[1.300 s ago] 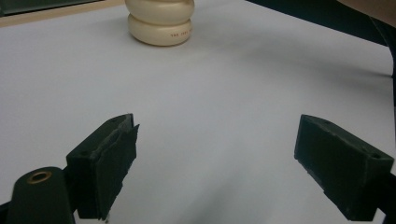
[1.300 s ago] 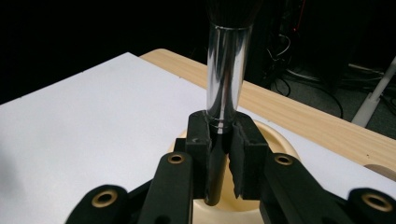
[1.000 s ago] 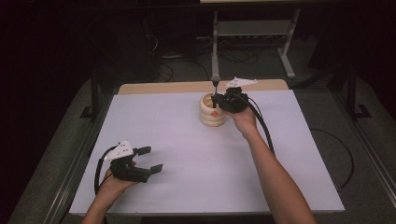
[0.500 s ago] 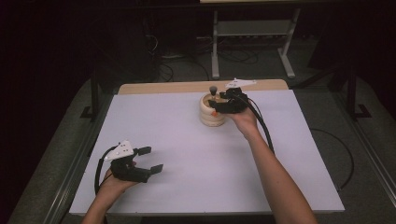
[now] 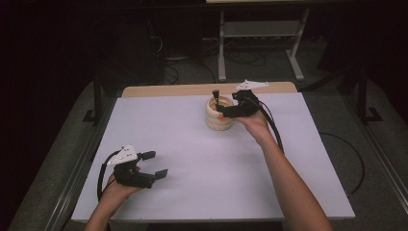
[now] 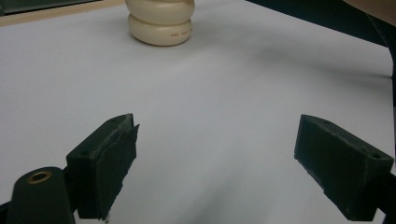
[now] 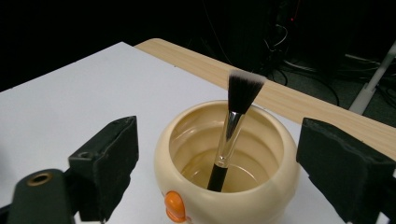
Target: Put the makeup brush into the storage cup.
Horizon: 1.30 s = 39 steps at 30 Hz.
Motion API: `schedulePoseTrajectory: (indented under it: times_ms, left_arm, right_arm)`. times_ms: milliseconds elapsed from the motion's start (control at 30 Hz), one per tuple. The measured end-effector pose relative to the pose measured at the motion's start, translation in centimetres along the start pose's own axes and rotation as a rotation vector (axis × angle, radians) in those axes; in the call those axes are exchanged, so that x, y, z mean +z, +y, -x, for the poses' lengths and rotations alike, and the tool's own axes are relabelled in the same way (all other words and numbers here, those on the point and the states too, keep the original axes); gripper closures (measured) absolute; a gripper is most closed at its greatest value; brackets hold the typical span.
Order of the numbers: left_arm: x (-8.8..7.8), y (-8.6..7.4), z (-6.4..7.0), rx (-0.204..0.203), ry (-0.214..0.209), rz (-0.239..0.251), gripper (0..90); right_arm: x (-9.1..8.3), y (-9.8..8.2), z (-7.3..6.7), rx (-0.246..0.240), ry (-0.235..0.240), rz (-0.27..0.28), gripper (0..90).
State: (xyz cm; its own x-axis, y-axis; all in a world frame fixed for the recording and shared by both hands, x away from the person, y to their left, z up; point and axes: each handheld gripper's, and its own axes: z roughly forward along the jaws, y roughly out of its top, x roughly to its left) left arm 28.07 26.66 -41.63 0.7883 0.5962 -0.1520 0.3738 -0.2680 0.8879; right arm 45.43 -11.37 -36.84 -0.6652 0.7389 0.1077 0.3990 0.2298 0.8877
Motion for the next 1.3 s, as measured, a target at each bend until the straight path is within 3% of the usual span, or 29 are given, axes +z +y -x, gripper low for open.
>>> schedulePoseTrajectory:
  times_ms: [267, 733, 1300]
  left_arm:
    - [0.0, 0.0, -0.1, -0.005, 0.000, 0.000, 12.6]
    - [-0.5, -0.2, -0.3, -0.012, 0.015, 0.003, 12.6]
    - [-0.1, -0.2, -0.1, -0.004, 0.006, 0.000, 12.6]
  right_arm:
    - [-0.8, -0.3, 0.2, -0.001, 0.002, 0.019, 5.2]
    - [-2.5, -1.2, -0.4, -0.018, 0.029, 0.036, 2.5]
    - [-5.9, -3.3, -0.7, -0.026, 0.023, 0.076, 1.9]
